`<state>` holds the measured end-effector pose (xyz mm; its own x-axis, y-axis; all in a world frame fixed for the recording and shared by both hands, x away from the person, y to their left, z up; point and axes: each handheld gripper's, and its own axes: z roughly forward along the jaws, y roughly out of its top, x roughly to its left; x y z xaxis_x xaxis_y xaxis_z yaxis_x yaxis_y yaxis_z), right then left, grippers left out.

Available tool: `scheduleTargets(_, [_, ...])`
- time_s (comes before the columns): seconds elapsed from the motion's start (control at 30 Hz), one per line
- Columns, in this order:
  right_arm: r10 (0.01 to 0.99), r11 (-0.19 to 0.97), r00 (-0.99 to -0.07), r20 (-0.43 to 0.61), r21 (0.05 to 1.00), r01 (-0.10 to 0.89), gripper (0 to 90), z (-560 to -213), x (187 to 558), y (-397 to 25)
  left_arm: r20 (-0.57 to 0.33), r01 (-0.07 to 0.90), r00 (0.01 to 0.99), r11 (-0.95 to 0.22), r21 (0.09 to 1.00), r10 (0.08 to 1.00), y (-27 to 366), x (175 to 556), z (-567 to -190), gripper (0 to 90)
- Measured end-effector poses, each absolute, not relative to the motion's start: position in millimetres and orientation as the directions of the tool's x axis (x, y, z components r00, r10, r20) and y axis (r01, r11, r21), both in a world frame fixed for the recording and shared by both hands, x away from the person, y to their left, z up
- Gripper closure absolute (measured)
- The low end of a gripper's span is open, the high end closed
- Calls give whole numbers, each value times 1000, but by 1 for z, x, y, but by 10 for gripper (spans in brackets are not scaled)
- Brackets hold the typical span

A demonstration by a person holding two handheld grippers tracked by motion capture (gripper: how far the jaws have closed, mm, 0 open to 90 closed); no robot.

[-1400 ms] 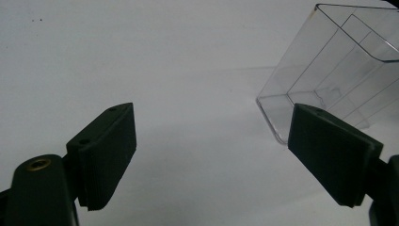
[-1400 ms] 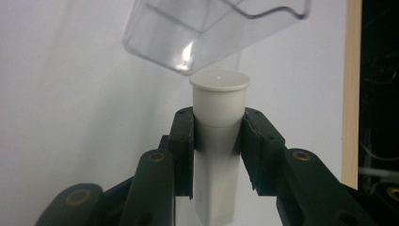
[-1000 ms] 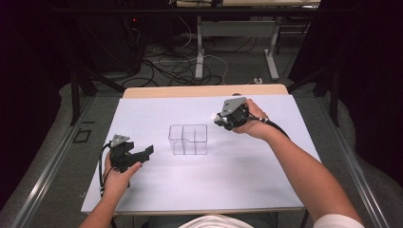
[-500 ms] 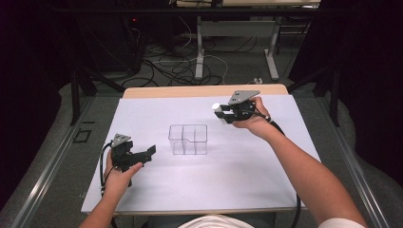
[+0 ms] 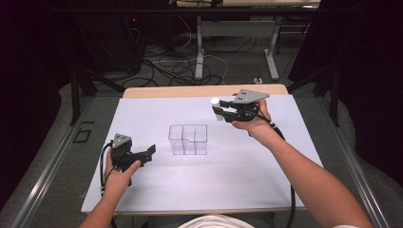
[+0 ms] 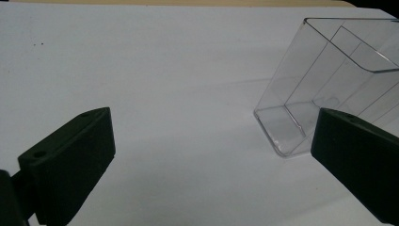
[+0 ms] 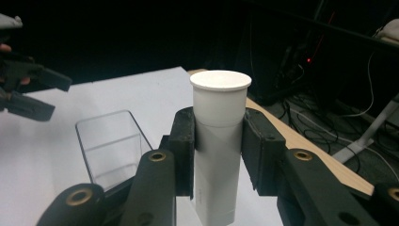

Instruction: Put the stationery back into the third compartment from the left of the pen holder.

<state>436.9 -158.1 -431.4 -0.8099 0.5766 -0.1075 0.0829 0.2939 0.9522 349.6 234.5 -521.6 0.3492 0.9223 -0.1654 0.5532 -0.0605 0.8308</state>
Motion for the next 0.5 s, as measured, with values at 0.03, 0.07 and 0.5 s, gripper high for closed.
scheduleTargets(0.03, [576, 284, -811, -107, 956, 75, 672, -431, 436, -157, -165, 545, 345, -54, 837, 924, 234, 350, -522, 3])
scheduleTargets(0.07, [580, 266, -808, -103, 962, 69, 672, -430, 435, -155, -161, 543, 346, -57, 838, 924, 234, 350, -522, 3])
scheduleTargets(0.5, [578, 187, -816, -29, 977, 98, 672, -444, 419, -135, -168, 538, 329, -38, 842, 929, 238, 348, -520, 3])
